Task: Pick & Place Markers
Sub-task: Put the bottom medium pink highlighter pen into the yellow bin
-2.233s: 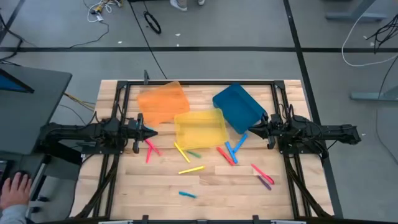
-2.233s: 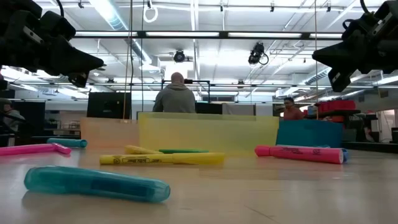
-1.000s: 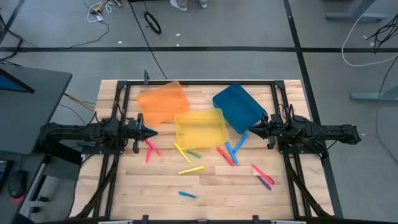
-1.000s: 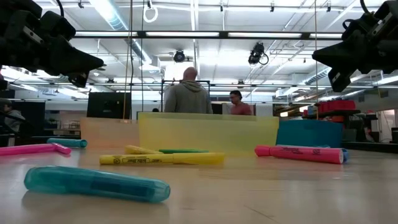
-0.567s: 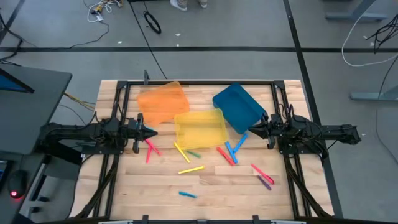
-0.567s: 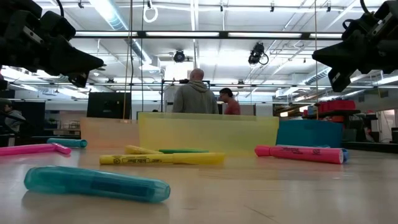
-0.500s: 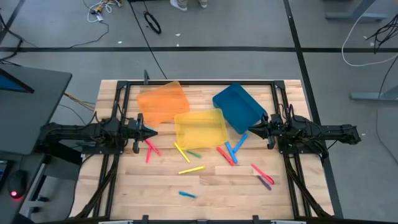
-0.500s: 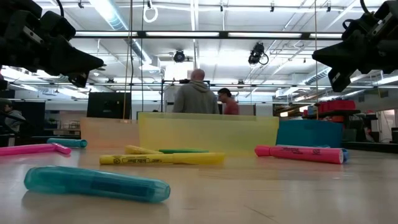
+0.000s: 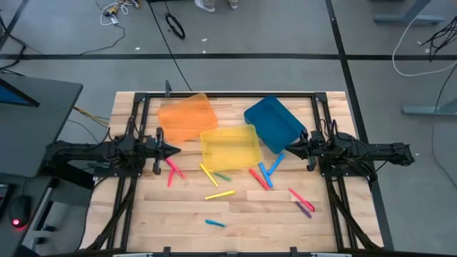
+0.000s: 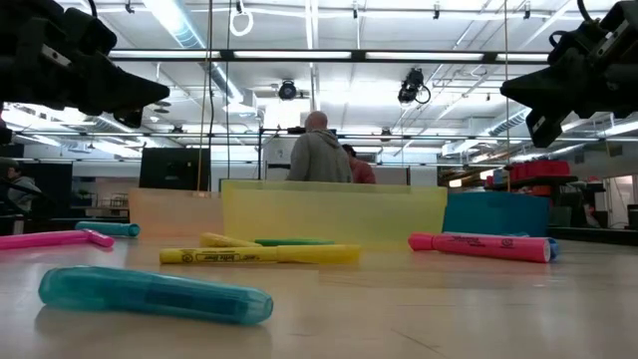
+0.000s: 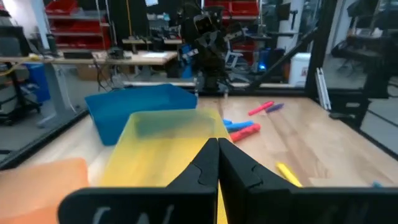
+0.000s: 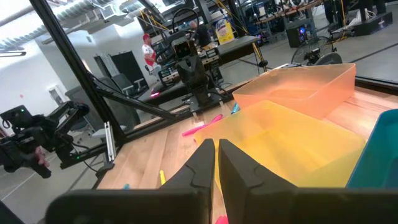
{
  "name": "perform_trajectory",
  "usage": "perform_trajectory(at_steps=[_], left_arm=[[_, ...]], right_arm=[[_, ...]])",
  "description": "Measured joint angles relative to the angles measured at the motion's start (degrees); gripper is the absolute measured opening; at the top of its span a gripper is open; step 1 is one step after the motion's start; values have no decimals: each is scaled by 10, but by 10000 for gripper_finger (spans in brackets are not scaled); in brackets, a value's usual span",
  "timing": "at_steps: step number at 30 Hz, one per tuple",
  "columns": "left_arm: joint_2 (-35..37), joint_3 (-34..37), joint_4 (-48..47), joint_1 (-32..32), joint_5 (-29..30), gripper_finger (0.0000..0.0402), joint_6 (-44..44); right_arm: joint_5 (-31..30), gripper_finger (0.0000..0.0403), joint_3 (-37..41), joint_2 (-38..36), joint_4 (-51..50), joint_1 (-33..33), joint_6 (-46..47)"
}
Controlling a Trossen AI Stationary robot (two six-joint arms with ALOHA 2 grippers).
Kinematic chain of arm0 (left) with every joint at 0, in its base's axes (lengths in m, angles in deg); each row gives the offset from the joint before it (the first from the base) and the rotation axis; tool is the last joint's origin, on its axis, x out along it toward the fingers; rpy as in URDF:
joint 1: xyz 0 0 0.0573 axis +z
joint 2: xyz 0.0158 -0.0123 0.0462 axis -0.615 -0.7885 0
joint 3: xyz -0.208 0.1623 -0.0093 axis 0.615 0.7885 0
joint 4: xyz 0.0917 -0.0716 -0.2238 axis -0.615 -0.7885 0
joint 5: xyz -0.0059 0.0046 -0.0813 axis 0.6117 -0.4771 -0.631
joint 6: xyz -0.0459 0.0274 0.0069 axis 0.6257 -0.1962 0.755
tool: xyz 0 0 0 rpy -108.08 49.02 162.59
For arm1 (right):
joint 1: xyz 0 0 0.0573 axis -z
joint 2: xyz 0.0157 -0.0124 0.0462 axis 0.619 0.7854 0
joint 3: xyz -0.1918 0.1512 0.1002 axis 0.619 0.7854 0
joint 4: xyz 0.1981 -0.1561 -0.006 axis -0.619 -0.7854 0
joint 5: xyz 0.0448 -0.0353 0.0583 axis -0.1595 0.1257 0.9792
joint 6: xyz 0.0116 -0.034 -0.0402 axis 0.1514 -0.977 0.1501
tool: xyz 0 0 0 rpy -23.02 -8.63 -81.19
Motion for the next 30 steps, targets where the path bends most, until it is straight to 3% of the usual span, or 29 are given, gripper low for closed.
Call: perform_trajectory(at_steps=[6,11,30], left_arm=[[0,0,6,0,15,5,-13],[0,0,20,0,9,5,60],[0,0,25,0,16,5,185]], right_arm=[[0,25,0,0,0,0,0],[0,25,0,0,0,0,0],[0,25,0,0,0,0,0]])
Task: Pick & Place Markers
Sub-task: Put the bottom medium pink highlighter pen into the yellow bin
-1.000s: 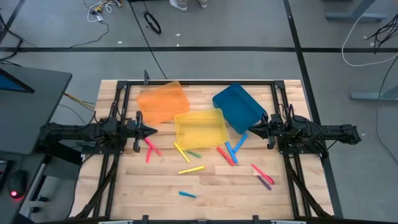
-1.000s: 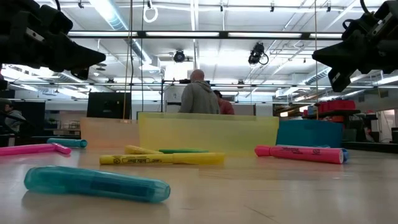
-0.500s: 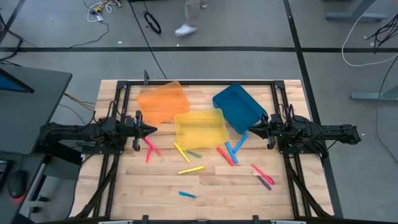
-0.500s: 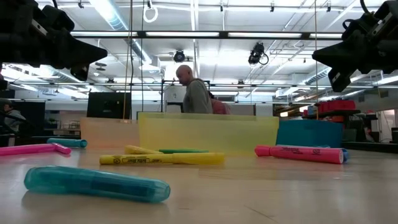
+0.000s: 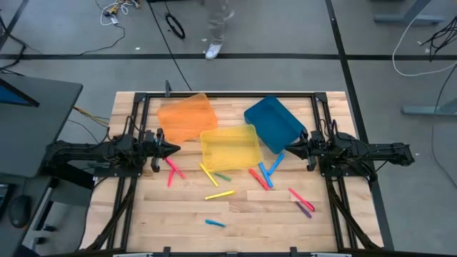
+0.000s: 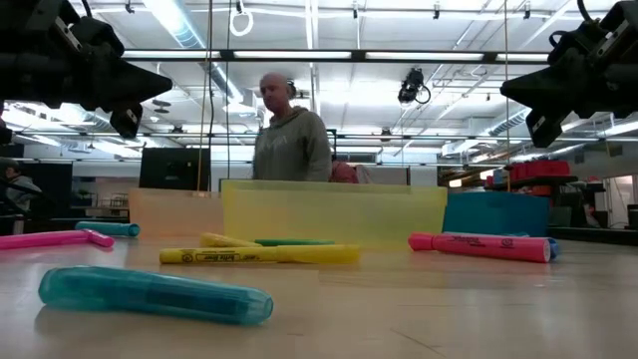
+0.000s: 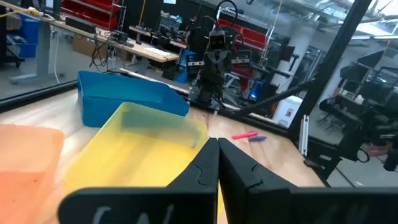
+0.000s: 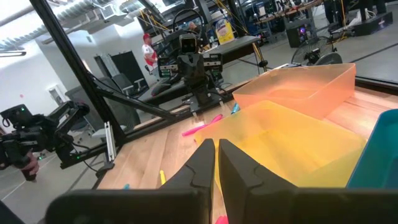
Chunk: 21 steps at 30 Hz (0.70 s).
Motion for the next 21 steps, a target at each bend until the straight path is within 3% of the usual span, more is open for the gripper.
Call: perform_trajectory(at_steps=[4,12,16,21], left_arm=[[0,0,74,0,29,5,-6],[0,0,315,0,67,5,-156],[0,0,352,0,71,5,-197],[0,0,369,0,75,5,-222]], right_arm=[[0,25,0,0,0,0,0],[-23,25,0,0,24,0,-83],[-34,25,0,0,114,0,-69],[-71,25,0,0,299,0,-107]])
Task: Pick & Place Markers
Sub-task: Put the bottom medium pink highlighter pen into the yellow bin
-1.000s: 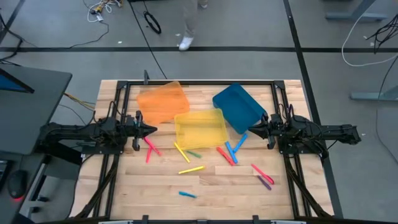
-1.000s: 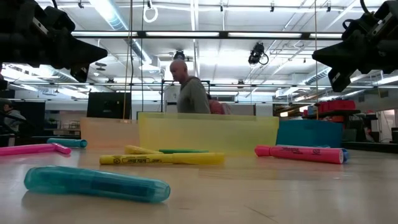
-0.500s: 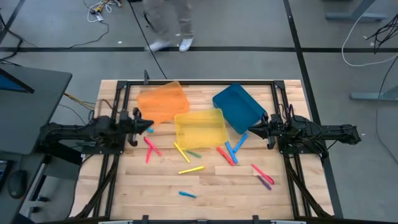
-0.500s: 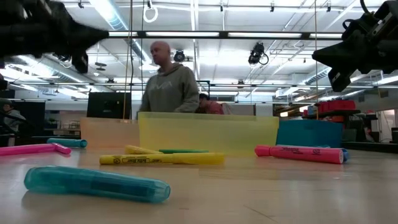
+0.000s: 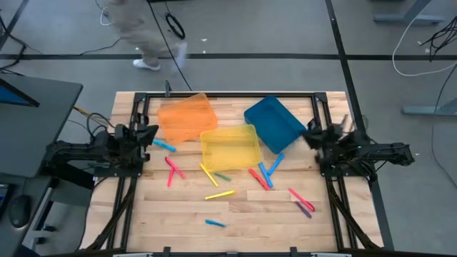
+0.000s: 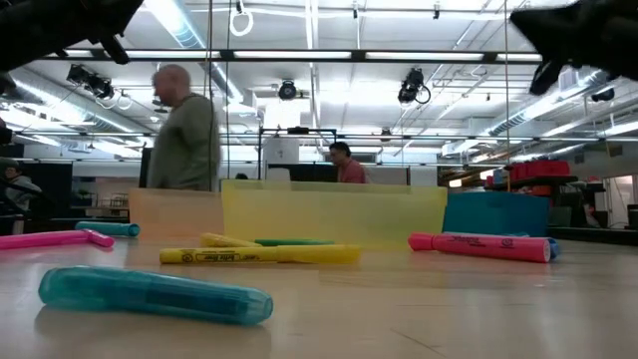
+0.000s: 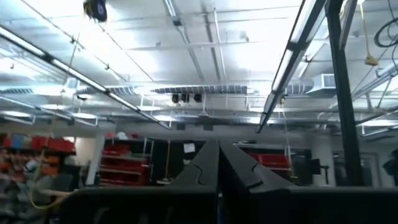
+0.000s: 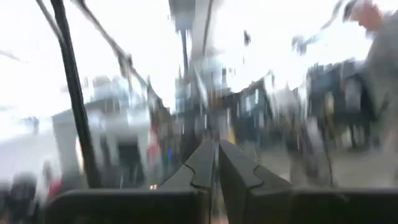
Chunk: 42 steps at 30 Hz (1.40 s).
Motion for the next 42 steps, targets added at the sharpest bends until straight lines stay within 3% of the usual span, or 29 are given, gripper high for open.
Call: perform_trajectory(at_steps=[5,8,13,17,21,24,27,31,35,39,42], left_arm=[[0,-13,71,0,1,5,-89],[-8,-64,68,0,32,5,-133],[-75,-212,-117,1,129,5,-137],[-151,-360,-256,1,145,5,-187],[-220,-506,-342,0,166,5,-230],[-261,-600,-418,0,248,5,-232],[-290,-663,-472,1,345,5,-175],[-304,-695,-498,1,404,5,-69],[-310,-695,-499,1,419,5,-56],[-315,-696,-501,1,419,5,-36],[-324,-696,-503,1,366,5,-40]], right_arm=[[-40,25,-3,2,157,0,-87],[-57,25,-43,15,152,0,-125],[-60,25,-195,96,27,0,-208],[-71,25,-342,187,-53,0,-297],[-196,25,-488,263,-92,0,-273],[-305,25,-585,299,-166,0,-238],[-330,25,-657,323,-289,0,-237],[-330,25,-699,345,-372,0,-246],[-323,25,-702,356,-345,0,-266],[-285,25,-703,374,-334,0,-254],[-247,25,-726,402,-407,0,-234]])
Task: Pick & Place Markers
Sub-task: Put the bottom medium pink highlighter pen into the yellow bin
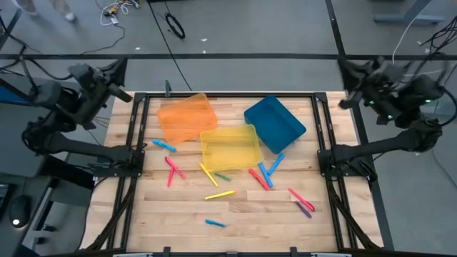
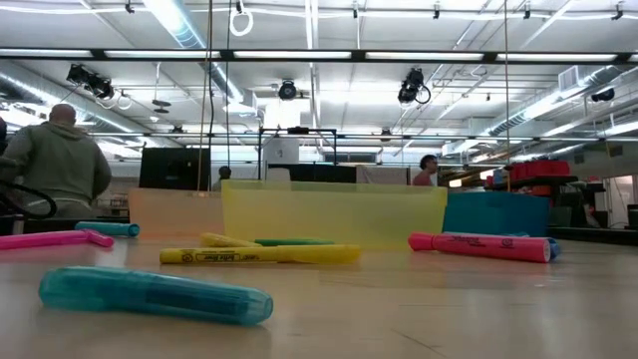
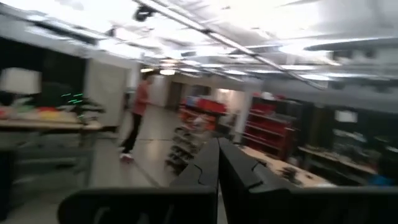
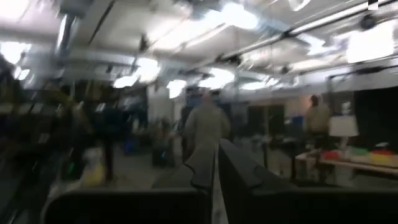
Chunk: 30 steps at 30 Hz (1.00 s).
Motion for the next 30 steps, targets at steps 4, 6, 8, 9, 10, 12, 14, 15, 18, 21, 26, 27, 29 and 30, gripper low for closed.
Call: perform_trajectory(at_steps=[4,6,8,9,10,12,14,15,18,21,26,27,29,30], left_arm=[[-18,-32,-72,0,-38,5,4],[-29,-65,-160,0,-57,5,33],[-44,-103,-238,0,-75,5,68],[-52,-123,-279,0,-86,5,75],[-61,-142,-317,0,-104,5,79],[-82,-185,-374,0,-139,5,97],[-101,-224,-431,0,-161,5,125],[-112,-242,-456,0,-162,5,136],[-138,-272,-500,0,-145,7,166],[-165,-275,-506,0,-150,22,161],[-203,-274,-506,0,-227,73,133],[-207,-274,-507,0,-237,85,135],[-212,-274,-519,0,-245,112,138],[-213,-274,-524,0,-246,126,140]], right_arm=[[-21,25,-68,63,-134,3,-1],[-21,25,-116,98,-207,3,4],[-26,25,-167,129,-282,4,30],[-31,25,-191,143,-311,6,44],[-36,25,-217,156,-337,8,60],[-36,25,-263,176,-398,11,92],[-26,26,-306,195,-464,15,135],[-15,28,-323,202,-497,17,156],[16,42,-362,223,-589,20,221],[75,69,-380,243,-679,20,320],[171,137,-376,276,-805,20,439],[191,151,-365,276,-793,20,445],[246,177,-349,278,-787,20,462],[263,188,-345,282,-790,20,480]])
